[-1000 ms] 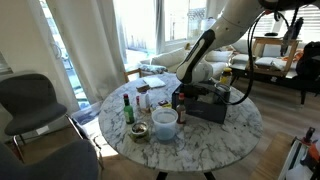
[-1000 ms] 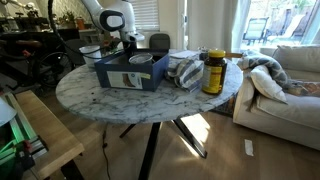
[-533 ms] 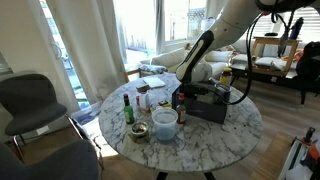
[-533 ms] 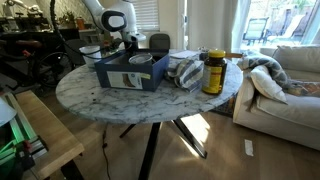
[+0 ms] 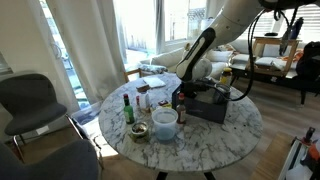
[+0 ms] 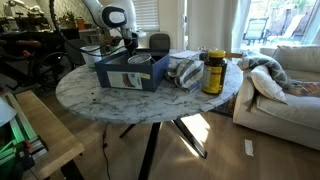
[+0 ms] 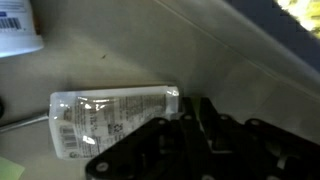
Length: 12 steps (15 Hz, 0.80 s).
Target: Remove the sachet from the box and put it in the opaque cup
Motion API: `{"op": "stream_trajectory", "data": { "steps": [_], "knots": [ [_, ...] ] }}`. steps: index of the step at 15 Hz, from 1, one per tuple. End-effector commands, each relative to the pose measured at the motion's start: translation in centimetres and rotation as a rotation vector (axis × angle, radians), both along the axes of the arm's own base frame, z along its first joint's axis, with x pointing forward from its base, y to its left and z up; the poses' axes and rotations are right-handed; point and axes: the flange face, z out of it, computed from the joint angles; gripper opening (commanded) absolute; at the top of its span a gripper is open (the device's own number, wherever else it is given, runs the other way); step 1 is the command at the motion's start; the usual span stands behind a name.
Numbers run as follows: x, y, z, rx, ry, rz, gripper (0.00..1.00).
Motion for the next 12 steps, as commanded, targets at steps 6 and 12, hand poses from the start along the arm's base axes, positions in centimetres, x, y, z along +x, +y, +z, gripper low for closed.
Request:
{"op": "stream_trajectory", "data": {
  "steps": [6,12],
  "knots": [
    [-3.4,-1.0,6.4,-0.055,0.008,0.200,0.00],
    [-1.3,-0.2,2.0,-0.076,-0.005,0.200,0.55]
  ]
}}
